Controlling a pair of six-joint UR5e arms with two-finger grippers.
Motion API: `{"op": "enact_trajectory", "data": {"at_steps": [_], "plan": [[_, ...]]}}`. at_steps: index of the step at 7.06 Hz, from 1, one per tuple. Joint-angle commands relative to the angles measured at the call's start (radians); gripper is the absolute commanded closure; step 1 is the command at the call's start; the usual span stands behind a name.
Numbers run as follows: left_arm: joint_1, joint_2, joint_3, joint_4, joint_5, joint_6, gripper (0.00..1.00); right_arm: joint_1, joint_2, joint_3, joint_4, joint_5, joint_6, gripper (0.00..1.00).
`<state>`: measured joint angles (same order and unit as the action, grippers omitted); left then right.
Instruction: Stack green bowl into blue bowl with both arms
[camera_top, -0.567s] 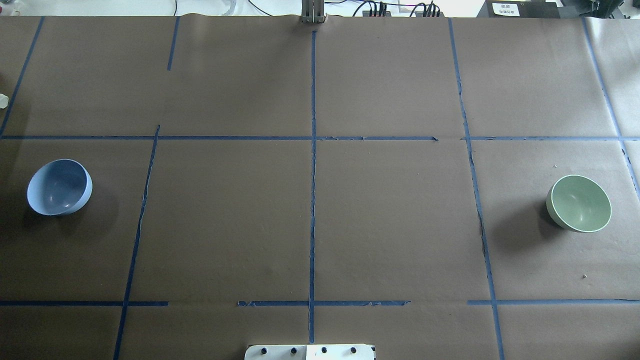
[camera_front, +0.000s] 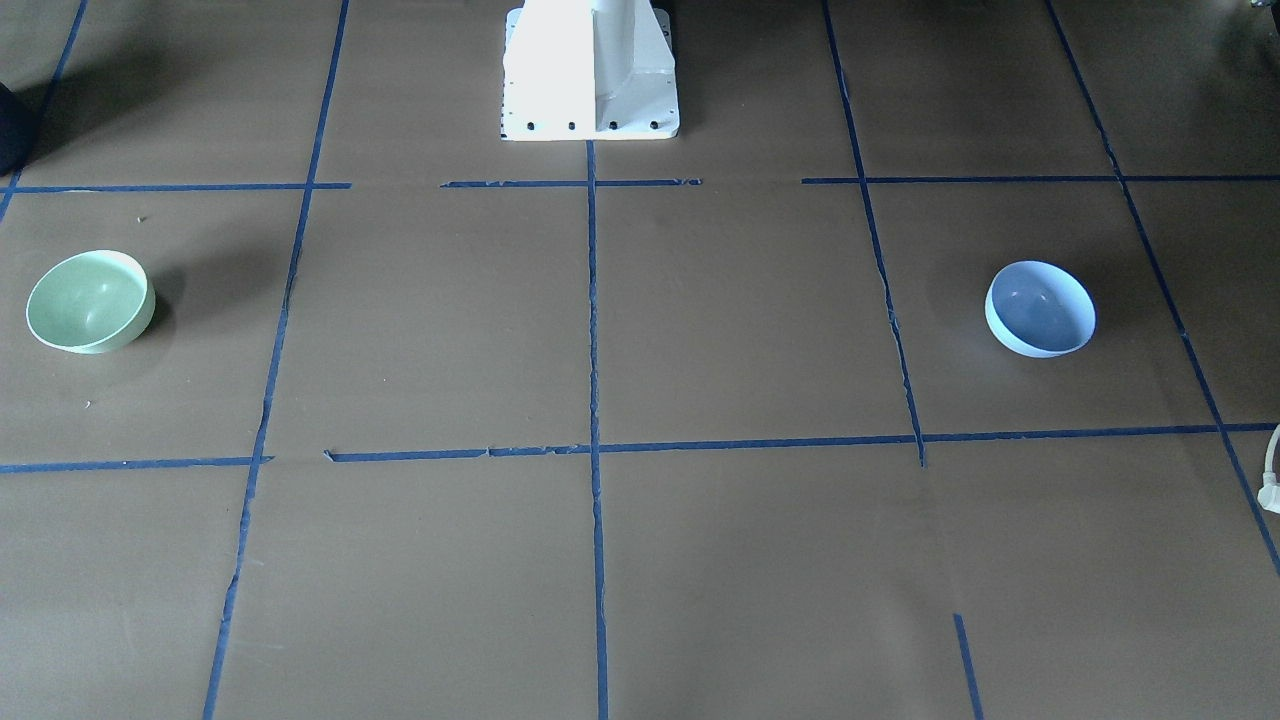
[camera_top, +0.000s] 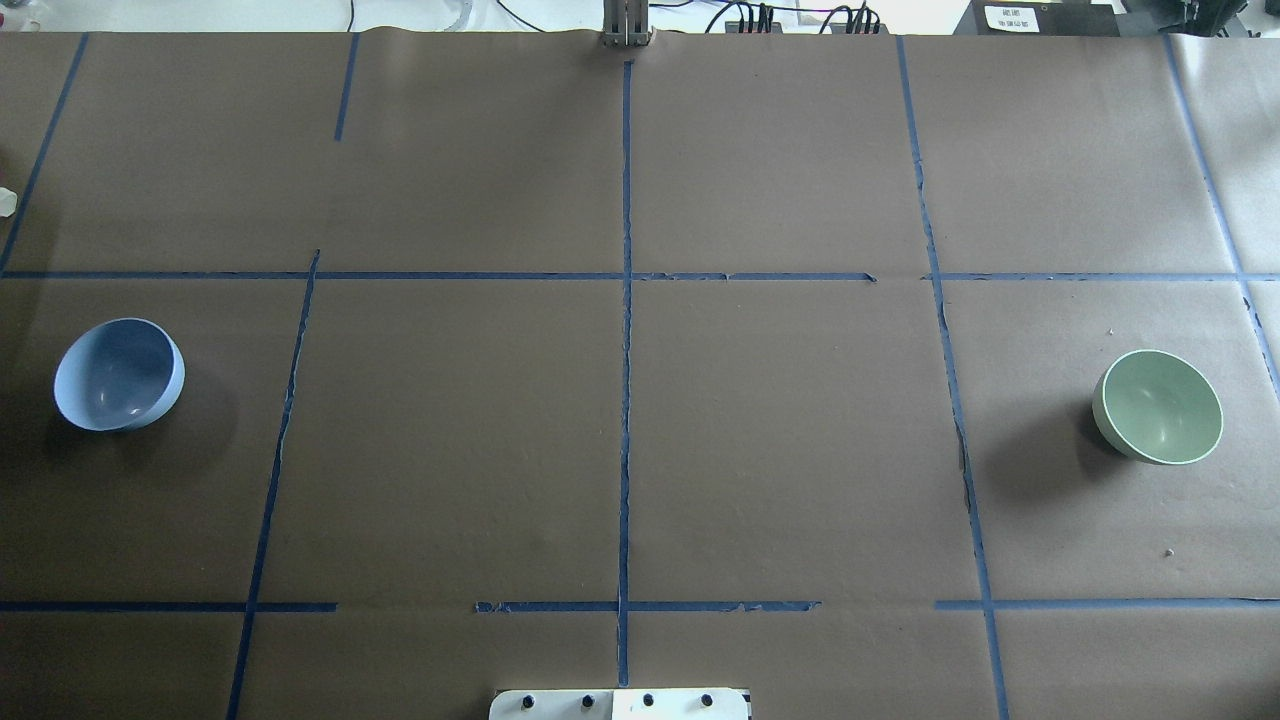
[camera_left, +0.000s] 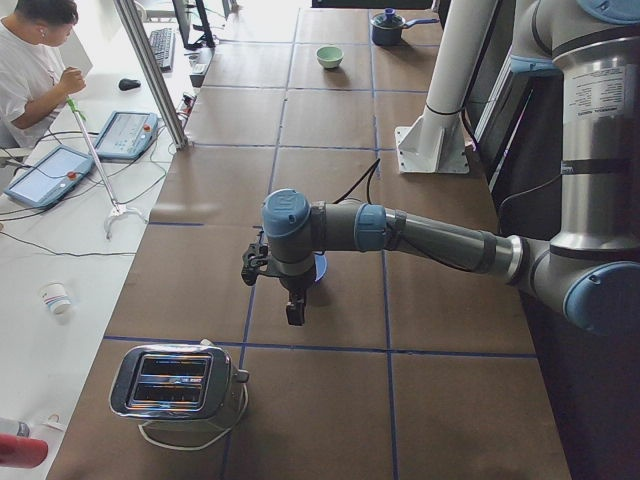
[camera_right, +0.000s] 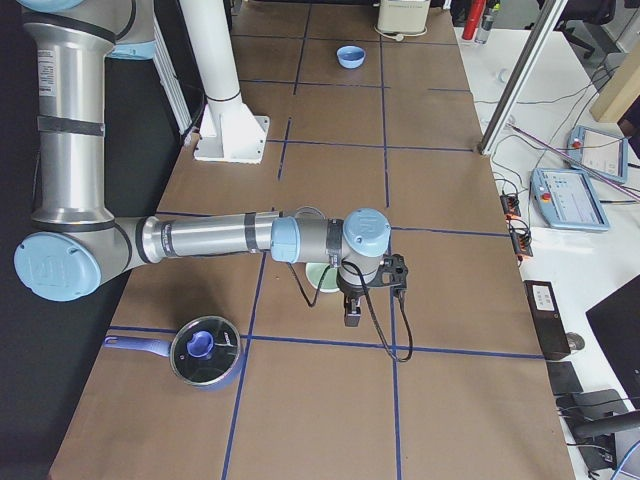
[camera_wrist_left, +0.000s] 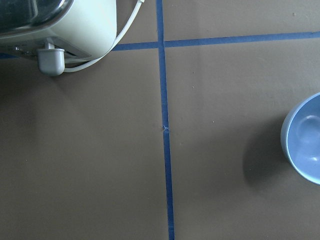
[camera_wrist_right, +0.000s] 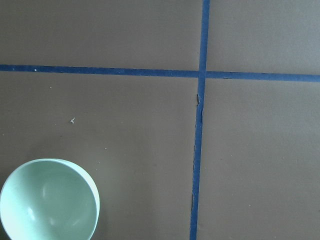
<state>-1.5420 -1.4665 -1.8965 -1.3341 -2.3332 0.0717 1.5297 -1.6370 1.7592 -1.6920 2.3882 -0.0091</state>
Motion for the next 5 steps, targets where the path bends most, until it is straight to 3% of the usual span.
{"op": "enact_trajectory", "data": {"at_steps": [1, 3, 5], "plan": [[-0.001, 0.011, -0.025, -0.002, -0.087, -0.009, 0.0, 0.0, -0.001, 0.0, 0.0, 0.002, 0.003, 0.0], [-0.001, 0.006, -0.018, -0.022, -0.112, -0.009, 0.0, 0.0, 0.0, 0.003, 0.0, 0.005, 0.001, 0.0], [0.003, 0.026, 0.0, -0.12, -0.104, -0.015, 0.0, 0.0, 0.0, 0.017, 0.0, 0.008, 0.001, 0.0]]}}
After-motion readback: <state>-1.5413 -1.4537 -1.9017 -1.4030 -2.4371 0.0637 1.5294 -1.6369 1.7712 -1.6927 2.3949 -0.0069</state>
